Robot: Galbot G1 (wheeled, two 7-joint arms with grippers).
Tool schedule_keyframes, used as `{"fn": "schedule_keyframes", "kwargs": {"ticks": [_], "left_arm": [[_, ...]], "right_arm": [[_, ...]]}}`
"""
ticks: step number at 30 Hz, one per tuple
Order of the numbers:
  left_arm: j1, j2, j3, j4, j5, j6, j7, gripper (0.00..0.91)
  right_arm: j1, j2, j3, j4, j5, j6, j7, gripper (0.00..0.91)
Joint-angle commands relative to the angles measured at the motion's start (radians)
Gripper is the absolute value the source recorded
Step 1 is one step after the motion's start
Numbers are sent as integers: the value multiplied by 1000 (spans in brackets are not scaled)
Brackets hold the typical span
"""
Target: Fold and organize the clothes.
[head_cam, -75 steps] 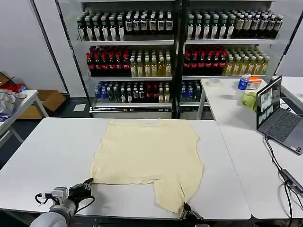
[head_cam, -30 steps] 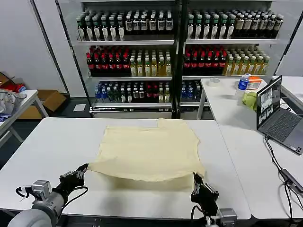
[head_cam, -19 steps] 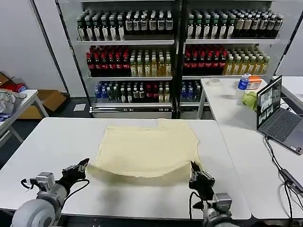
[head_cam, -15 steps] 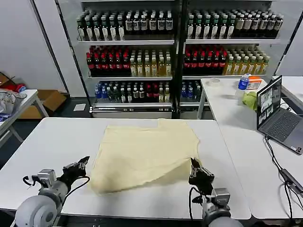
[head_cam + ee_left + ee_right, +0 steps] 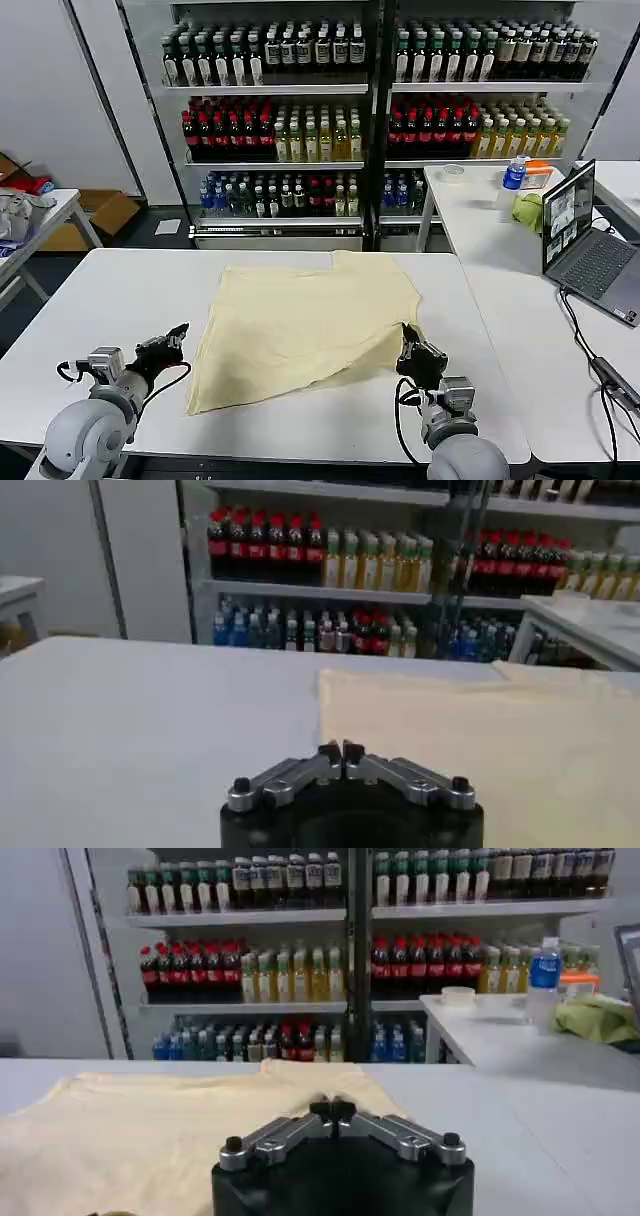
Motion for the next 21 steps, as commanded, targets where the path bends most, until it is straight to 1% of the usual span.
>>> {"fn": "schedule_keyframes", "kwargs": {"ticks": [1, 5, 12, 21], "left_arm": [[229, -76, -27, -191, 71, 29, -8, 907], [292, -99, -25, -218, 159, 29, -16, 907], [363, -92, -29, -218, 187, 30, -61, 907], [405, -115, -17, -213, 218, 30, -65, 907]], "right_arm": [[-22, -2, 0, 15, 0, -2, 0, 0], [-31, 4, -2, 19, -6, -2, 1, 0], [-35, 9, -7, 16, -12, 4, -3, 0], [-30, 10, -4, 20, -11, 6, -4, 0]]}}
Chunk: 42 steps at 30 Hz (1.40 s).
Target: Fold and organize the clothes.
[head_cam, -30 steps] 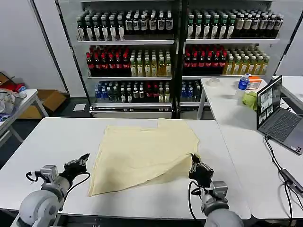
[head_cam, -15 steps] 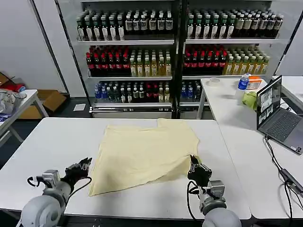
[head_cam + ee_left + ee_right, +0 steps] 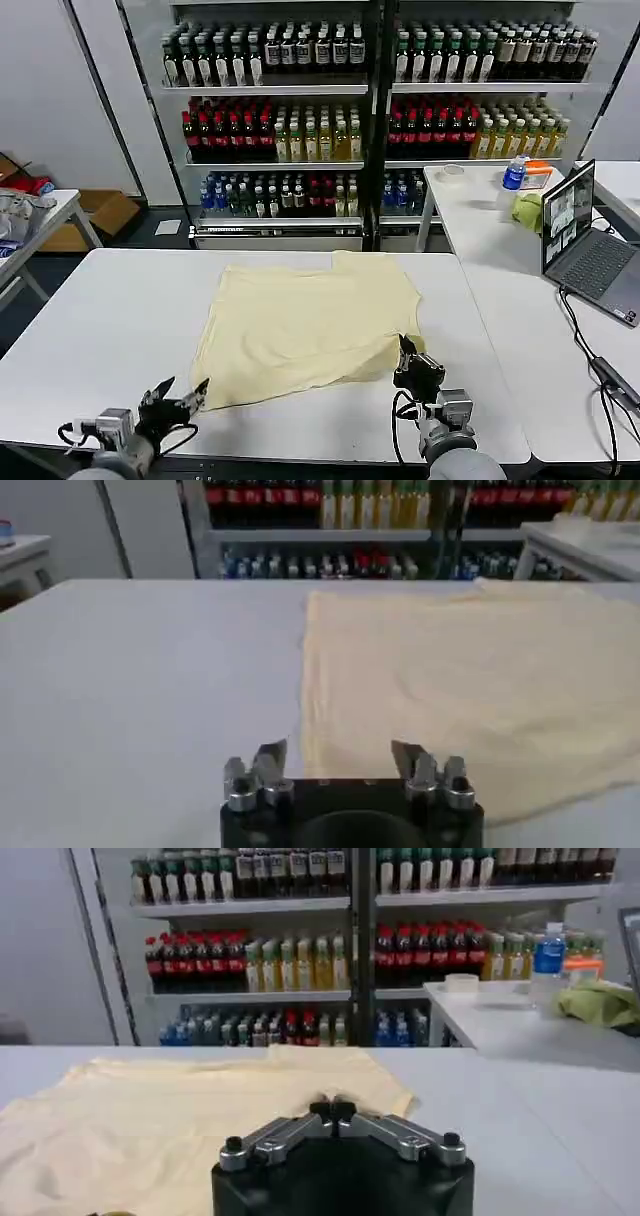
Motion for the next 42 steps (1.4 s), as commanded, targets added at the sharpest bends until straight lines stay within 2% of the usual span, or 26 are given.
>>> {"fn": "schedule_keyframes", "kwargs": {"ticks": [1, 2, 3, 4, 5, 30, 42], "left_arm": [[98, -28, 4, -28, 62, 5, -16, 907], [95, -28, 5, -24, 62, 5, -17, 907], [91, -29, 7, -20, 62, 5, -17, 484], [88, -28, 8, -15, 62, 5, -17, 181], [82, -28, 9, -10, 61, 4, -17, 0], [30, -36, 12, 29, -17, 2, 24, 10], [-3, -17, -74, -3, -159, -20, 31, 10]], "right_arm": [[-4, 0, 0, 4, 0, 2, -1, 0], [-5, 0, 1, 4, 0, 2, -1, 0], [-5, 0, 0, 4, -1, 2, -1, 0], [-6, 0, 0, 5, -1, 2, -1, 0], [-7, 0, 1, 7, -1, 3, -1, 0], [-25, -2, 6, 25, 0, 10, -1, 0], [-3, -11, 13, 23, 10, 17, -3, 0]]}}
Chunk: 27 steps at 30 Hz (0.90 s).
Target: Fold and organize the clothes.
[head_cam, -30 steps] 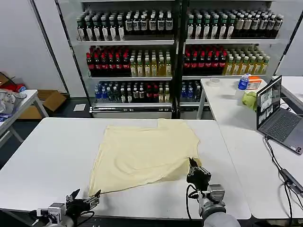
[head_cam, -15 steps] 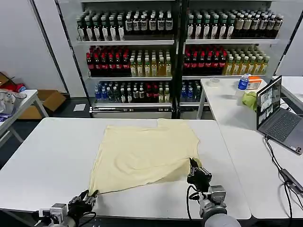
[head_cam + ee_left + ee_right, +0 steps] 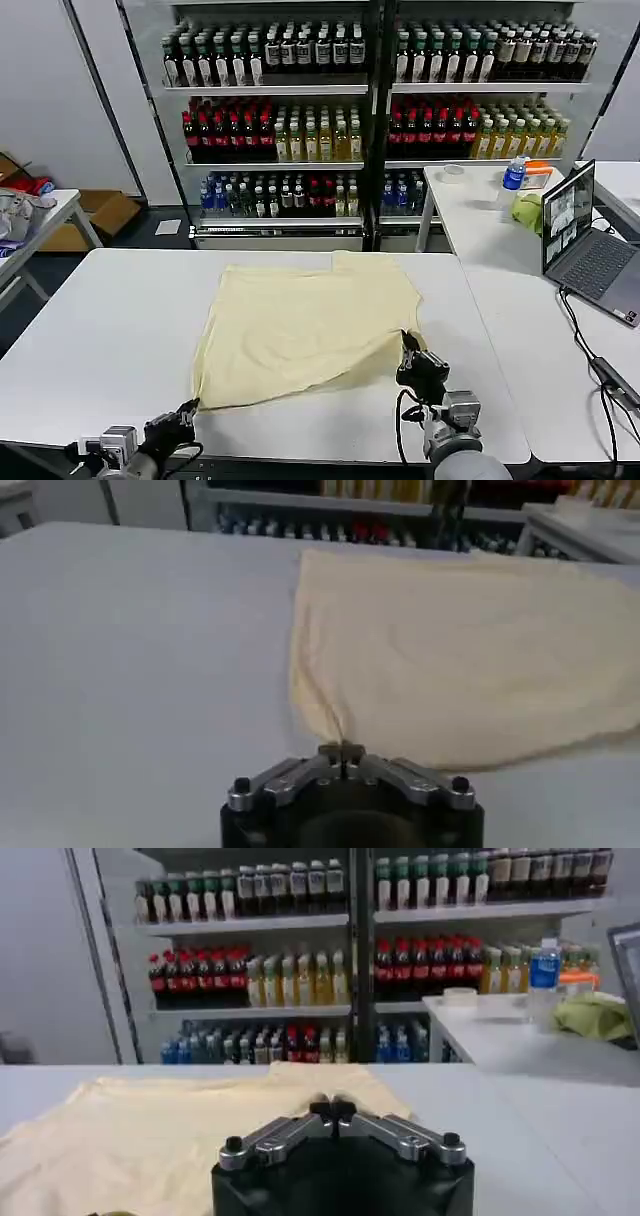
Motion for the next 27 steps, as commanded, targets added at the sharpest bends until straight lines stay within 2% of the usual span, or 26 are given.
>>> {"fn": "schedule_keyframes", "kwargs": {"ticks": [1, 11, 27], "left_arm": [[-29, 21, -68, -11, -107, -14, 2, 10], [-119, 76, -96, 47, -214, -34, -9, 10], [-412, 157, 68, 238, -196, -37, -5, 10]], "right_arm": [[3, 0, 0, -2, 1, 0, 0, 0], [66, -16, 2, -47, 23, 3, 2, 0], [105, -12, -8, -112, 24, -1, 1, 0]]}}
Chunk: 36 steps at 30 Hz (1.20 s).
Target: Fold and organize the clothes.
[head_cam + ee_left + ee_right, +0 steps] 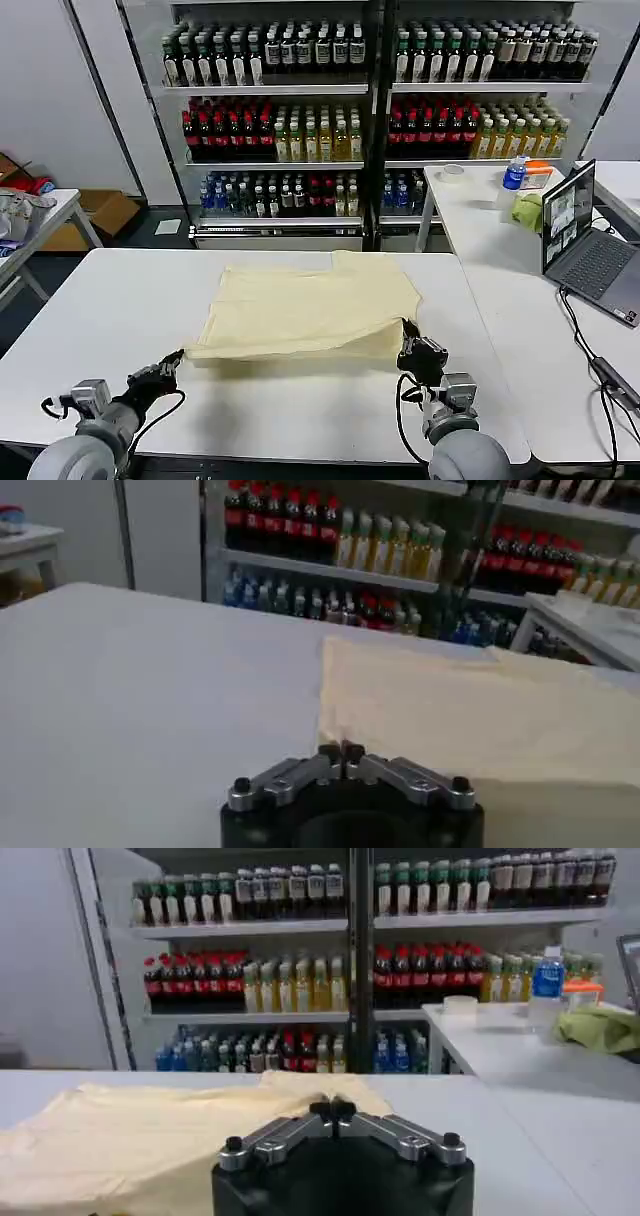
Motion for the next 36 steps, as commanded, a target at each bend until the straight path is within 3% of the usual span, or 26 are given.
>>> {"fn": "schedule_keyframes", "kwargs": {"ticks": [1, 26, 27, 28, 29, 31, 32, 33, 36], "left_arm": [[-216, 55, 110, 137, -7, -2, 2, 10], [-322, -3, 278, 272, 106, -4, 6, 10], [-322, -4, 278, 273, 107, -4, 6, 10], [-322, -6, 279, 275, 108, -4, 6, 10], [-322, -7, 278, 276, 109, -3, 5, 30], [-322, -14, 277, 277, 110, -1, 6, 242], [-323, -17, 276, 276, 111, 2, 7, 756], [-322, -18, 276, 276, 115, 3, 9, 907], [-319, -18, 275, 268, 122, 4, 9, 907]], "right_arm": [[14, -1, 0, -22, 1, -1, 0, 0], [38, 29, -11, -126, -38, 3, -1, 10], [39, 29, -12, -128, -39, 3, -1, 171], [39, 31, -13, -133, -41, 2, -2, 746], [39, 32, -14, -136, -42, -1, -1, 907], [41, 36, -17, -143, -45, -13, 2, 907], [41, 37, -17, -146, -50, -24, 0, 907], [42, 37, -17, -149, -52, -24, -1, 907], [40, 38, -16, -146, -58, -21, 0, 907]]}}
